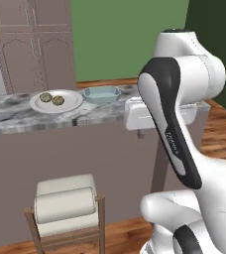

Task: Place two dumplings into each of the tupperware containers and then place the containers in the fridge.

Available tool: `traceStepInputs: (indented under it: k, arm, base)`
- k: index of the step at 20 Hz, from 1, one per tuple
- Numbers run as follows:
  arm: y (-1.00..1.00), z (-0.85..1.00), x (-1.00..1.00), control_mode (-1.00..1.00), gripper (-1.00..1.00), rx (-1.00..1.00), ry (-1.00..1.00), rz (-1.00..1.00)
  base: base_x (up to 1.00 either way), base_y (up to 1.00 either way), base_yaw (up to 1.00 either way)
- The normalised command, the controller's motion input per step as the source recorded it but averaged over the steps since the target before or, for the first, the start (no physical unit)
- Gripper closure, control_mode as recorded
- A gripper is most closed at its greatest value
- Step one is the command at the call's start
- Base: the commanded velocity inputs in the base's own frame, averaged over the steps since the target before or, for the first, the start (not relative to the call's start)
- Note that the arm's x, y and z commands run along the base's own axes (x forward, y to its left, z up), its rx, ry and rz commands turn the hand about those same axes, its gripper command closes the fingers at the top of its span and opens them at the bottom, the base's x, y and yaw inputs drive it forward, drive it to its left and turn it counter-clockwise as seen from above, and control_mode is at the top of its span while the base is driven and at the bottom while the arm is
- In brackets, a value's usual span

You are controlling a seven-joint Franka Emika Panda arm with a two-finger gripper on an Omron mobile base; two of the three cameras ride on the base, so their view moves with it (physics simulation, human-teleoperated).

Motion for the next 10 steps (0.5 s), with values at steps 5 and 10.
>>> traceStepInputs:
  k: [5,10]
  arm:
    - [0.31,0.01,0.84,-1.00,-1.00,0.04,-0.17,0.36]
    - [0.18,-0.01,0.95,-1.00,-1.00,0.10,-0.19,0.36]
  base:
    - [0.00,0.00,0.00]
    - [0.00,0.00,0.00]
